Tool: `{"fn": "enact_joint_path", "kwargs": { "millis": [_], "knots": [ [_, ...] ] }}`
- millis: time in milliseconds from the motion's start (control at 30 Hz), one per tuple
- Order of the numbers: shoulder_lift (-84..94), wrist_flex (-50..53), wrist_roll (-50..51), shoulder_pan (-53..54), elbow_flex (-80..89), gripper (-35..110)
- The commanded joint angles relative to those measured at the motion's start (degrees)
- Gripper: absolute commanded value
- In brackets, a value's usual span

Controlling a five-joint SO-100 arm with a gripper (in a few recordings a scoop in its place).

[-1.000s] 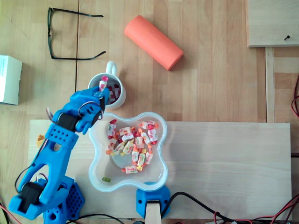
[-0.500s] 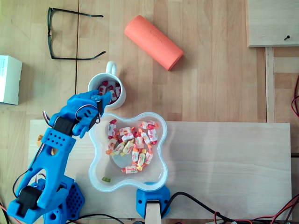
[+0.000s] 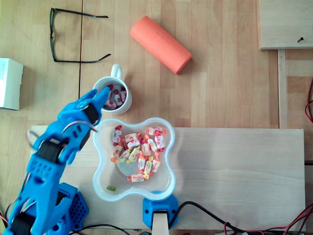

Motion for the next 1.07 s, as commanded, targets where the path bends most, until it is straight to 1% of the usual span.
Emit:
{"fn": "enact_joint_path", "kwargs": {
  "millis": [0, 200, 267, 333, 400, 567, 667, 733, 867, 1033],
  "knots": [
    [7.7, 1.0, -4.8, 0.4, 0.5, 17],
    [19.2, -0.4, -8.7, -1.7, 13.0, 17],
    [22.9, -3.5, -9.5, -3.8, 18.0, 17],
    [26.1, -9.5, -12.7, -6.0, 23.3, 17],
    [29.2, -16.7, -19.2, -7.9, 28.4, 17],
    [37.1, -34.5, -41.9, -12.6, 40.5, 17],
    [42.5, -42.2, -53.2, -14.9, 47.4, 17],
    [46.7, -46.1, -59.0, -15.8, 50.9, 18],
    [56.2, -49.4, -63.5, -17.6, 58.2, 18],
    [68.7, -49.7, -64.1, -20.8, 67.6, 18]
  ]
}}
